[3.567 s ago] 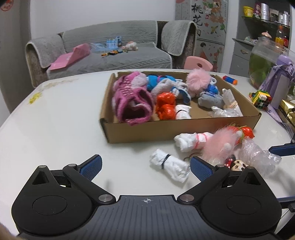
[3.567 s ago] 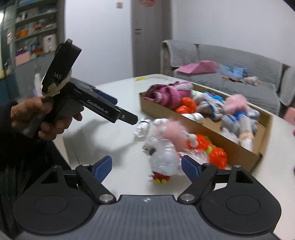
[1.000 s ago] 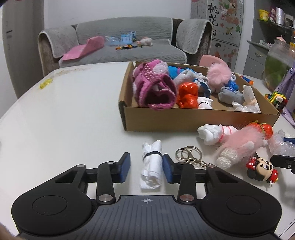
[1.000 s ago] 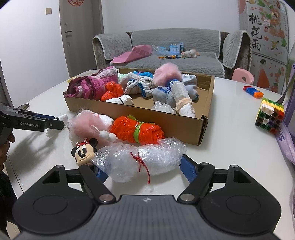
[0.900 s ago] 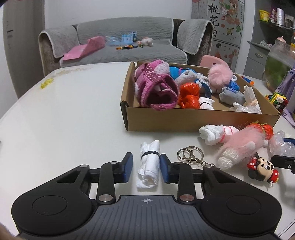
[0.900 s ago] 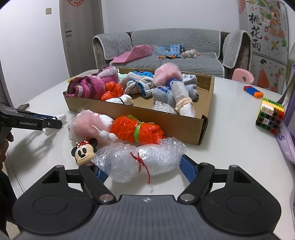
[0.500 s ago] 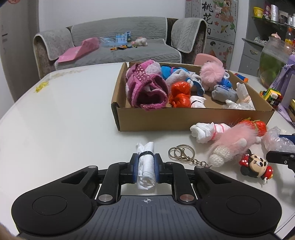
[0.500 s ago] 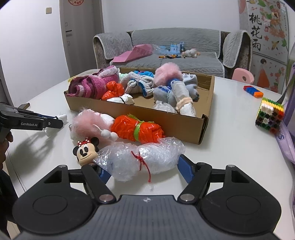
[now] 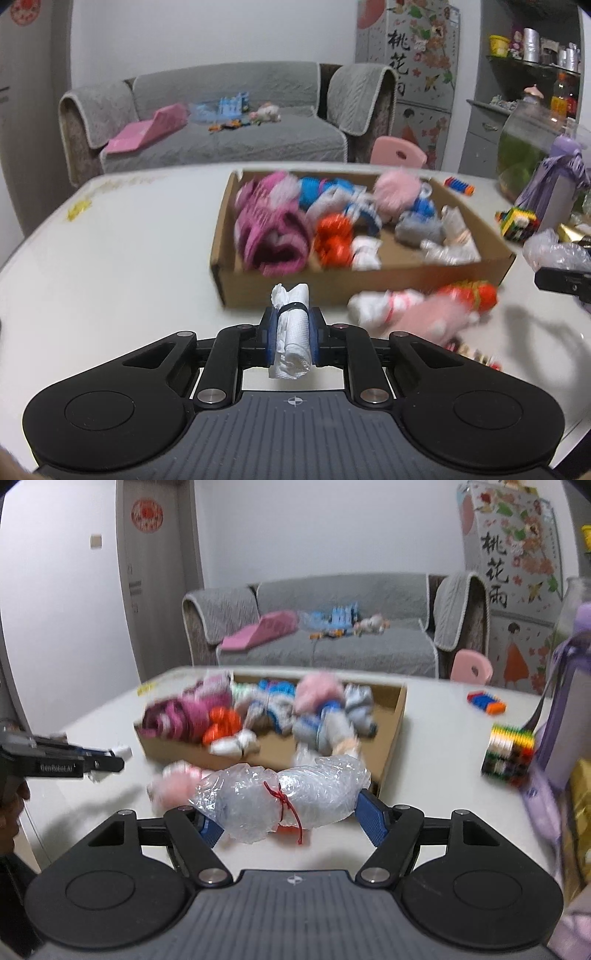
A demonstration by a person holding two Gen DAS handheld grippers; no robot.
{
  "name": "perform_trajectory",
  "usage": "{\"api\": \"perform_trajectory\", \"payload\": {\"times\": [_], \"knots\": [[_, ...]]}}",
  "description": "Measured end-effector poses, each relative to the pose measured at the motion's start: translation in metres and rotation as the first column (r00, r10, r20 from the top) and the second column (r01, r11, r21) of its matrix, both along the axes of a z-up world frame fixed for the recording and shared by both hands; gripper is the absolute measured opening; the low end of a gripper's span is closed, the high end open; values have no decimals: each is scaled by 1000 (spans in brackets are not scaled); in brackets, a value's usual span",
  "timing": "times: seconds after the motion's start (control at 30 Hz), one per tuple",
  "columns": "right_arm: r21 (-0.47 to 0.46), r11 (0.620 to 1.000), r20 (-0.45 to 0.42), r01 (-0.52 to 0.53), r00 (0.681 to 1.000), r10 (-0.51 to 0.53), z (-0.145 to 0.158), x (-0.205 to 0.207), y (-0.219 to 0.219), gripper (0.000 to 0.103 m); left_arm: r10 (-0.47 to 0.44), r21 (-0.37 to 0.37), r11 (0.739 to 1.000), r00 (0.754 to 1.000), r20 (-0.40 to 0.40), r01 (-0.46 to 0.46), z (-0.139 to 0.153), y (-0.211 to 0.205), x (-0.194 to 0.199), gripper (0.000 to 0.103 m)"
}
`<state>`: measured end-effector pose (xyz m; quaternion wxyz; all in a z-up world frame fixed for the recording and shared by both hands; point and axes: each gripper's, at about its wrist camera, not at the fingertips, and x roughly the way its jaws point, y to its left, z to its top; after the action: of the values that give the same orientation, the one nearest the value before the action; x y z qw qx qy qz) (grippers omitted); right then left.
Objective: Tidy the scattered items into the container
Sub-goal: 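Carry the white sock and bubble-wrap bundle into the box and open both grippers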
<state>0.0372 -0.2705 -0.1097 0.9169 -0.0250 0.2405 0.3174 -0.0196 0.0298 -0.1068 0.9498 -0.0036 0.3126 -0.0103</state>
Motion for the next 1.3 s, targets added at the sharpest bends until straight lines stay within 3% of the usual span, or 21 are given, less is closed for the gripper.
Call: {"api": "perform_trajectory", "payload": {"times": [0.2,0.43,0.7,0.93,1.3], "knots": [[21,999,99,26,995,-28,37,28,0,68,-34,-2,999,998,46,34,31,-14,37,22],[32,999,175,7,984,-13,64,77,12,68,-89,8,996,994,65,89,47,-47,86,22],[16,999,130,-45,991,43,43,108,34,68,-112,-3,994,993,21,112,24,-64,132,22],[-84,994,114,-69,990,78,23,97,42,68,-138,-19,990,990,-28,137,4,-70,143,22],[-96,994,73,-60,995,67,18,109,43,69,-121,-6,993,990,-68,121,-10,-76,154,23]]}}
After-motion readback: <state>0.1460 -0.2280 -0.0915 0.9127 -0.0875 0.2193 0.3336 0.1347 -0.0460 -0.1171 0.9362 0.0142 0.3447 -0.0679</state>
